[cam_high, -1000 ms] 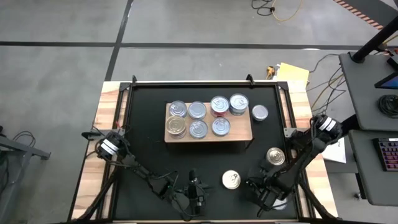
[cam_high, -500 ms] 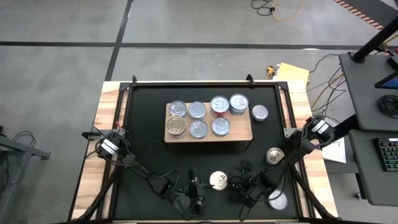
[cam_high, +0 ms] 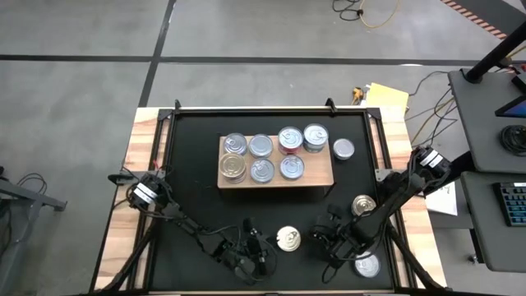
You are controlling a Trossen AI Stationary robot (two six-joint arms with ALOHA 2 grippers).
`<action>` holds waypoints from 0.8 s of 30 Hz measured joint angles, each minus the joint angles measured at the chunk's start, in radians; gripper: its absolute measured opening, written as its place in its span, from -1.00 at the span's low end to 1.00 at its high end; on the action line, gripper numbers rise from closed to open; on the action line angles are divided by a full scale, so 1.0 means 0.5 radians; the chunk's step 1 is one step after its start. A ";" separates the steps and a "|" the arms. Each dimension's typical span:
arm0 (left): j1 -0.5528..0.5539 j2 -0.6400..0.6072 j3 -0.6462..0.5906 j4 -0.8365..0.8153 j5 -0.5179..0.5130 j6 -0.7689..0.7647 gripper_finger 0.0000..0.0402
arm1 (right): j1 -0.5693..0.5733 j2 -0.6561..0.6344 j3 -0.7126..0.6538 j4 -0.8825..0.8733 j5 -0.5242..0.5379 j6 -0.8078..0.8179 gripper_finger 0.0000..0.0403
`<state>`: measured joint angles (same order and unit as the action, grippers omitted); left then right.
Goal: Stack canned seafood by type on shelf
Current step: Stack the blue tuna can on the blue tuna can
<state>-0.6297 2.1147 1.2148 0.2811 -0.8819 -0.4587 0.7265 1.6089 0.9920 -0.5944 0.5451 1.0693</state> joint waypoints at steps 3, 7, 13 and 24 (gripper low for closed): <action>0.020 0.004 0.000 -0.037 0.013 0.011 -0.81 | 0.000 0.000 0.000 0.002 -0.008 0.021 -0.94; 0.021 0.043 0.001 -0.023 0.041 0.015 -0.82 | 0.010 0.003 0.000 0.012 -0.019 0.095 -0.94; 0.012 0.085 0.005 -0.004 0.035 -0.043 -0.82 | 0.013 0.003 -0.004 0.139 -0.061 0.165 -0.94; -0.026 0.085 0.005 -0.021 0.039 -0.044 -0.82 | 0.008 0.004 -0.032 0.436 -0.156 0.163 -0.94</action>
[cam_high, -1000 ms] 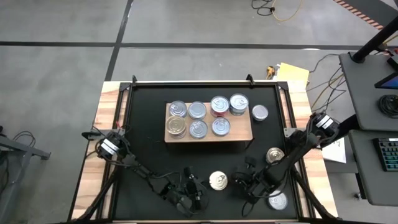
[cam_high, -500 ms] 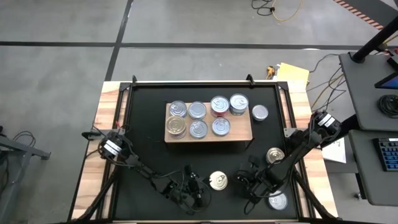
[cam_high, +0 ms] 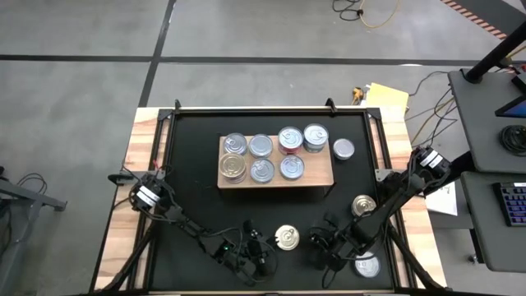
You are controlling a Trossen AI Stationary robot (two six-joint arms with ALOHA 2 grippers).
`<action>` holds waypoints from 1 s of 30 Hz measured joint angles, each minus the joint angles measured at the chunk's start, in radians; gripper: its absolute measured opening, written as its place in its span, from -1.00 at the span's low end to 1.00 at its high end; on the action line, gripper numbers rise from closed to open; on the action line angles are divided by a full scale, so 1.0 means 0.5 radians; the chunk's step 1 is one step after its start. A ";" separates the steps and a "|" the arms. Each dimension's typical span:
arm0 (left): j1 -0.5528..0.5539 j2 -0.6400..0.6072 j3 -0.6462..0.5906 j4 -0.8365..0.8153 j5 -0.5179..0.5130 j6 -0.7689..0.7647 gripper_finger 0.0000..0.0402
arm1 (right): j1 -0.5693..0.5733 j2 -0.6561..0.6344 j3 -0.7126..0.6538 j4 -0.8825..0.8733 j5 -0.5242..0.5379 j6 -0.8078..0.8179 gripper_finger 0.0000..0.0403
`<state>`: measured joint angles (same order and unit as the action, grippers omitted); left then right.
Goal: Stack canned seafood by type on shelf
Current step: Stack the blue tuna can on the blue tuna can
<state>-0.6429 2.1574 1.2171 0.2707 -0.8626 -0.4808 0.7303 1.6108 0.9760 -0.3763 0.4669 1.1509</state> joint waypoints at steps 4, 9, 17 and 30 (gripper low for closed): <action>-0.004 0.001 0.000 0.001 0.012 0.000 -0.82 | -0.009 0.000 -0.016 0.016 0.006 0.003 -0.94; -0.005 0.002 0.000 0.000 0.014 0.014 -0.82 | -0.044 0.000 -0.078 0.200 -0.007 -0.016 -0.94; -0.020 0.002 0.000 -0.003 0.026 0.046 -0.82 | -0.106 0.000 -0.121 0.248 -0.008 -0.057 -0.82; -0.032 0.015 -0.008 -0.019 0.064 0.066 -0.82 | -0.124 -0.012 -0.121 0.367 0.002 -0.130 -0.05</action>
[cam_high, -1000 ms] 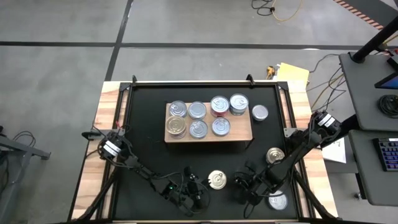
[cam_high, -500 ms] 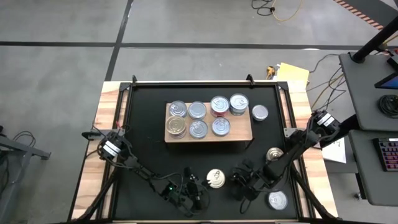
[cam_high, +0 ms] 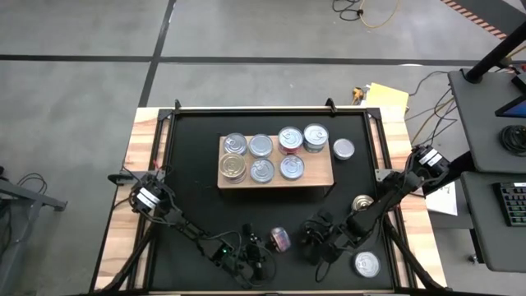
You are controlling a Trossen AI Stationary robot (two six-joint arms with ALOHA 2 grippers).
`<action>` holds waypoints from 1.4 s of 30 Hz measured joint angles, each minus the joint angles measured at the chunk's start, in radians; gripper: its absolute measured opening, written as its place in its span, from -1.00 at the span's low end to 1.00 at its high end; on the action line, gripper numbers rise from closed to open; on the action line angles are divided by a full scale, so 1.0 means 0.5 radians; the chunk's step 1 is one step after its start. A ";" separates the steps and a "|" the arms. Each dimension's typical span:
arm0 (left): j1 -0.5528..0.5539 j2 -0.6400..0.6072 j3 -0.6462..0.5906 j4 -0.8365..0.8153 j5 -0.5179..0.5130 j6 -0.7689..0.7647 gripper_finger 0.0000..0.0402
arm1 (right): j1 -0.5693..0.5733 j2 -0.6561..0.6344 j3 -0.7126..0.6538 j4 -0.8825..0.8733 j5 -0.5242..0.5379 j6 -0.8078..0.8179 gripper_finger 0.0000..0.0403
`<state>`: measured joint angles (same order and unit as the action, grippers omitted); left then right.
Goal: Stack canned seafood by type on shelf
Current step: Stack the blue tuna can on the blue tuna can
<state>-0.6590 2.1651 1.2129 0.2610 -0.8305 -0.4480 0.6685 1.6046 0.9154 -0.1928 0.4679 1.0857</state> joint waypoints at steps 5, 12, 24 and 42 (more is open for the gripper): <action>0.000 -0.001 0.000 0.006 -0.019 -0.002 -0.82 | 0.002 -0.001 0.002 0.205 -0.010 -0.048 0.22; 0.001 -0.002 0.001 0.035 -0.025 -0.011 -0.82 | 0.002 0.001 0.027 0.241 -0.009 -0.062 0.55; 0.012 -0.006 0.003 0.116 -0.030 0.003 -0.82 | 0.006 0.091 0.028 0.384 -0.004 -0.077 0.76; 0.026 -0.008 0.005 0.288 0.027 0.098 -0.82 | 0.006 0.214 0.159 0.411 0.008 -0.183 0.76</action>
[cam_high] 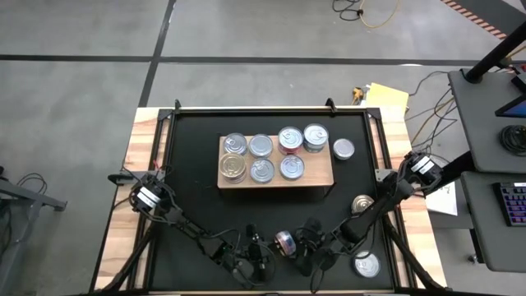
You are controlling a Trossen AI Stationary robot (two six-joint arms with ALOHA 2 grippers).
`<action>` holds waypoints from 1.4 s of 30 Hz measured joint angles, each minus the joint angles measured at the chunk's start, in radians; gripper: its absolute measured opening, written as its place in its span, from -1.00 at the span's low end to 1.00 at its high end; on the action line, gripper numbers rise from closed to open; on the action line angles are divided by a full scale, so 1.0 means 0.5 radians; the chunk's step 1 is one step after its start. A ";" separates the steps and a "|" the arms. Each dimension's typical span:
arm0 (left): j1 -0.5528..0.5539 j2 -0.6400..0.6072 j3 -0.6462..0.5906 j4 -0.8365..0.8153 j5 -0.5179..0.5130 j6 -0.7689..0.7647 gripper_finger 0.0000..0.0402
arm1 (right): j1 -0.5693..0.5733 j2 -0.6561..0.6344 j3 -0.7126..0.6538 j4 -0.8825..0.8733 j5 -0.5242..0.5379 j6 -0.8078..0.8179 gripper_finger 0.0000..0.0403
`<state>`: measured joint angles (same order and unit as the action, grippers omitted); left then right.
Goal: Stack canned seafood by type on shelf
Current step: Stack the blue tuna can on the blue tuna can
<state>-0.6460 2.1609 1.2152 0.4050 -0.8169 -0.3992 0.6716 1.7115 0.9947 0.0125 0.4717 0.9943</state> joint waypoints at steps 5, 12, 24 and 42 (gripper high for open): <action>0.005 0.000 0.000 0.019 0.044 -0.003 -0.82 | -0.005 0.070 0.071 -0.074 0.001 -0.003 0.76; 0.005 -0.001 0.000 0.070 0.083 0.039 -0.82 | -0.028 0.093 0.172 -0.315 0.060 -0.002 0.71; 0.003 -0.002 0.001 0.093 0.101 0.061 -0.82 | -0.040 0.093 0.242 -0.697 0.107 -0.044 0.46; 0.003 -0.002 0.001 0.087 0.101 0.086 -0.82 | -0.032 0.124 0.171 -0.498 0.268 -0.397 0.20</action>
<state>-0.6445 2.1597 1.2156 0.4487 -0.7662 -0.3564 0.6556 1.7736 1.0802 -0.2364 0.6057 0.7957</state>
